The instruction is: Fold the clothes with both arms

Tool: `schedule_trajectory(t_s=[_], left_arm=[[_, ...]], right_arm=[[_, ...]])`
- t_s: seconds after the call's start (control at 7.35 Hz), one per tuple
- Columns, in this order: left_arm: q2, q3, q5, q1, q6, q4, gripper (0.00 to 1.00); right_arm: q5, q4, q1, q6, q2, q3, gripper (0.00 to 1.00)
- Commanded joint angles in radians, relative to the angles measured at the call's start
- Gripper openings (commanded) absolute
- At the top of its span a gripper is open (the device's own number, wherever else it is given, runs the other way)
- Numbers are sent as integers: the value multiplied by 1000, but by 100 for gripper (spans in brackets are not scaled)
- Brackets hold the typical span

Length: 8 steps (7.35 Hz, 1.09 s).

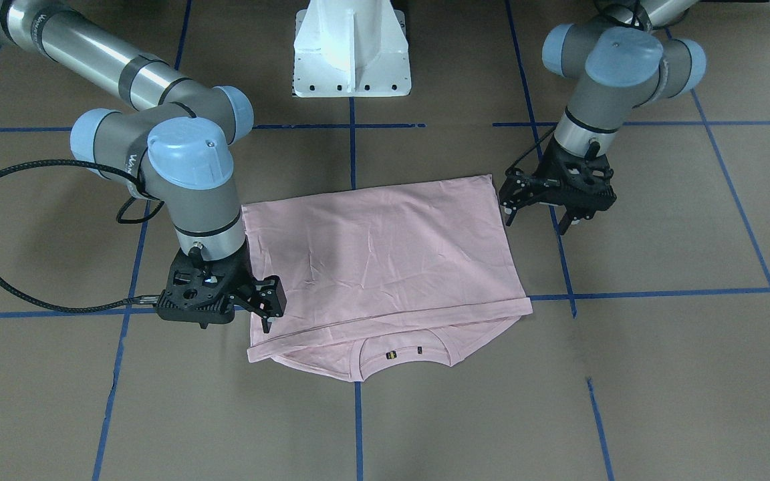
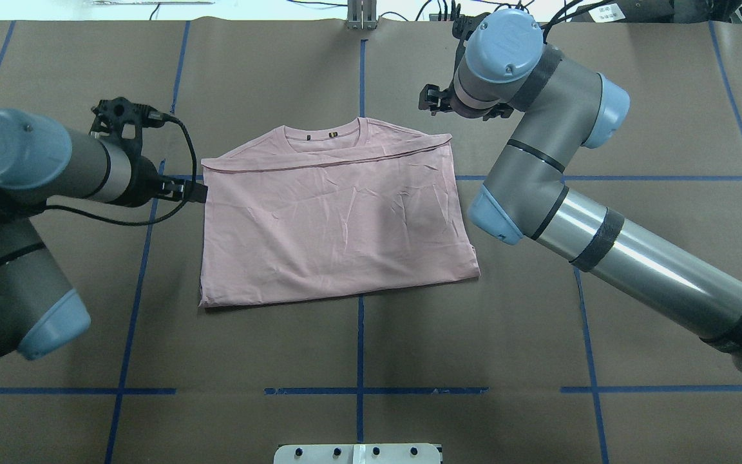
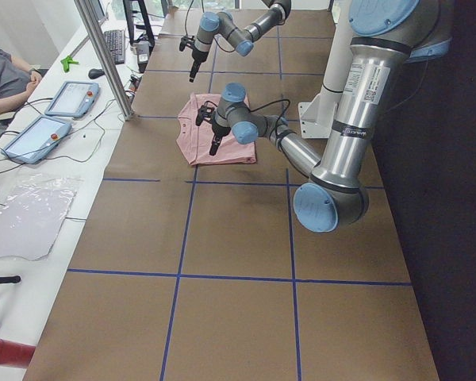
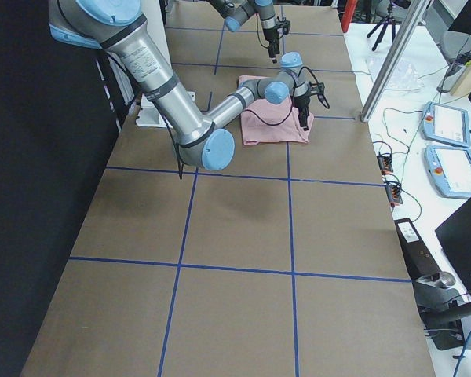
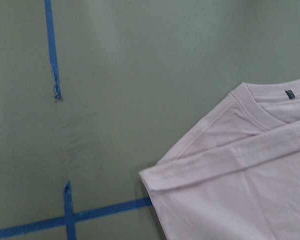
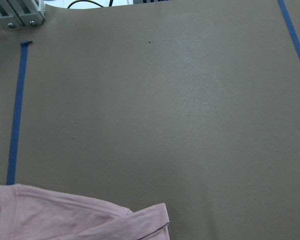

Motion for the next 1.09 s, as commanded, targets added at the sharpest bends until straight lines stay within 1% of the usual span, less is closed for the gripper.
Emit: schedule_trajectory(t_s=[0.0,0.14,0.27,0.82,0.95], left_arm=[[78,-59,123,179,-263,-34,85],[78,-56,162,243,-354,-34,75],[78,-51,179,274,-378,-34,70],[73,-19,179,285,-376,-31,68],[73,-16,179,293,-376,-31,63]], right_arm=[[7,1,5,-3,-9,15,100],[7,1,5,-3,-9,15,100],[5,1,5,-3,-9,15,100],[5,3,5,-2,-9,15,100],[4,3,5,-2,-9,15,100]])
